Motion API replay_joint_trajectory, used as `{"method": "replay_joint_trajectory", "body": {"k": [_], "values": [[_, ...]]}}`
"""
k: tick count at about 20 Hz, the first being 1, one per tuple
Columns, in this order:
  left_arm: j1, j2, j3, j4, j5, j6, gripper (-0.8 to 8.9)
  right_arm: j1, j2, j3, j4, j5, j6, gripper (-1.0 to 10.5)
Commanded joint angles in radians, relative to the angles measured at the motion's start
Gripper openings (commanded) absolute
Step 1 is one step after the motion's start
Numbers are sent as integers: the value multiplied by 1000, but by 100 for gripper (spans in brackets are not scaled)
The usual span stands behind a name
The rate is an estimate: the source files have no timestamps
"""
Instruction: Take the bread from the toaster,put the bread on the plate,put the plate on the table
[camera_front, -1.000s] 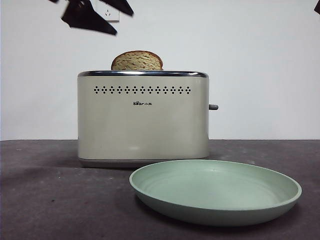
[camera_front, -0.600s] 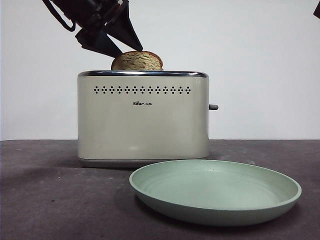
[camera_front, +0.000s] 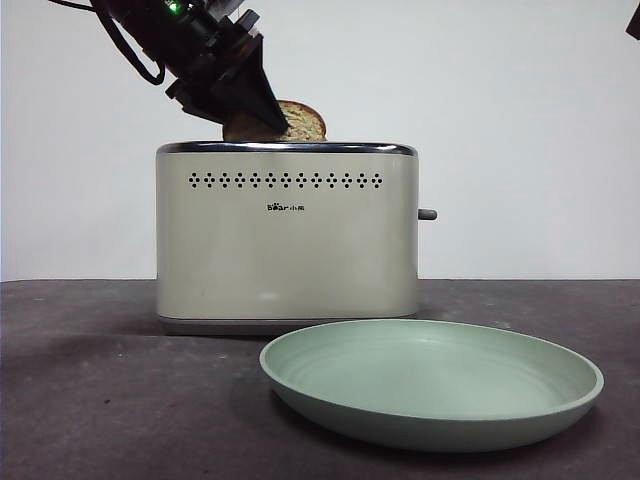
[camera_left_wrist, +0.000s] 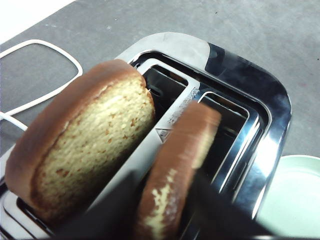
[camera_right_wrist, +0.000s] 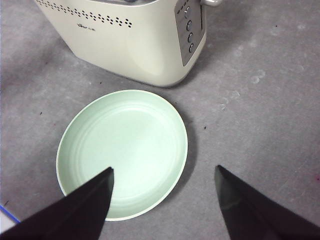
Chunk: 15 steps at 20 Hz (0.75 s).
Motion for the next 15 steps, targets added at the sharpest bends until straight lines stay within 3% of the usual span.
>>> {"method": "replay_joint_trajectory", "body": {"k": [1,15], "values": [[-4,15,29,6,-1,1,4,4,5,20,5,0,8,327],[-2,-150,147,-45,2,-57,4,4,14,20,5,-2,9,327]]}}
